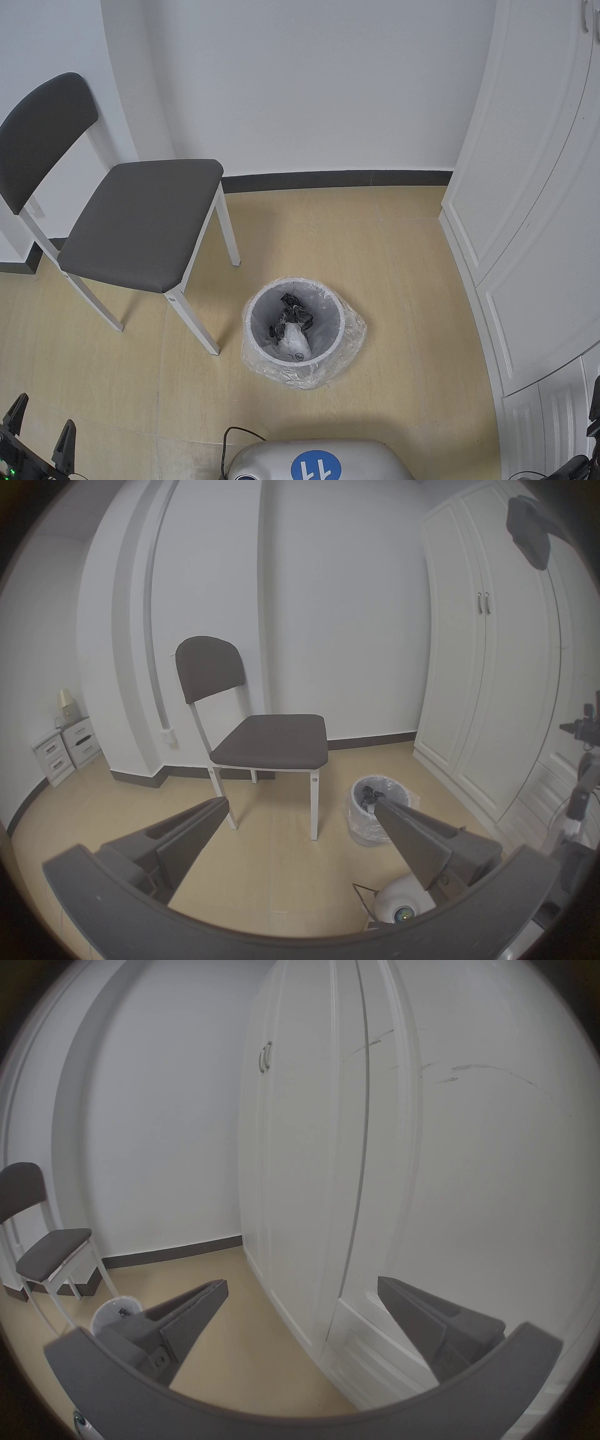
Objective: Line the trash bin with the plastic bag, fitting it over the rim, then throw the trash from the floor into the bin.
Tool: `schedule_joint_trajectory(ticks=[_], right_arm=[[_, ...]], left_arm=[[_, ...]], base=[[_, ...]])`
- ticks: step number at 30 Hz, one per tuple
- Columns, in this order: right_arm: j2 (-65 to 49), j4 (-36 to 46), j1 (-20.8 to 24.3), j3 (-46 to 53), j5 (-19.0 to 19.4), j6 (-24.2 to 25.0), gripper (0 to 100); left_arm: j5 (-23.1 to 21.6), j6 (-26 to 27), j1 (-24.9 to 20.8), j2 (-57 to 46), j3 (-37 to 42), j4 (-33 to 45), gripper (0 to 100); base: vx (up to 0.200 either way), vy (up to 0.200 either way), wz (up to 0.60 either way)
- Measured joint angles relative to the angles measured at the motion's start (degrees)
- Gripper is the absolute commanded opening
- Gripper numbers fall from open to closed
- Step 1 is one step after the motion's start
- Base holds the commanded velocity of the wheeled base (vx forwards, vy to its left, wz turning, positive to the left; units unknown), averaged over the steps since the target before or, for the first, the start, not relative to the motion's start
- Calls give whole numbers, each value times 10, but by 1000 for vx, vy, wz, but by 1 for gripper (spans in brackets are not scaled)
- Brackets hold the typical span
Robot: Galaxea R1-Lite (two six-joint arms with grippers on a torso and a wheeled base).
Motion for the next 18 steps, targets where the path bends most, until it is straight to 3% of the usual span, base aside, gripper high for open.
schedule_joint_trajectory(ticks=[2,11,15,18], right_arm=[[0,0,0,0,17,-5,100],[0,1,0,0,177,-78,100],[1,1,0,0,188,-108,100],[1,1,0,0,189,-117,100]], left_arm=[[1,9,0,1,0,-1,100],[30,43,-1,3,0,-4,100],[73,62,3,3,0,-7,100],[81,74,21,2,0,-8,100]], base=[[0,0,0],[0,0,0],[0,0,0],[0,0,0]])
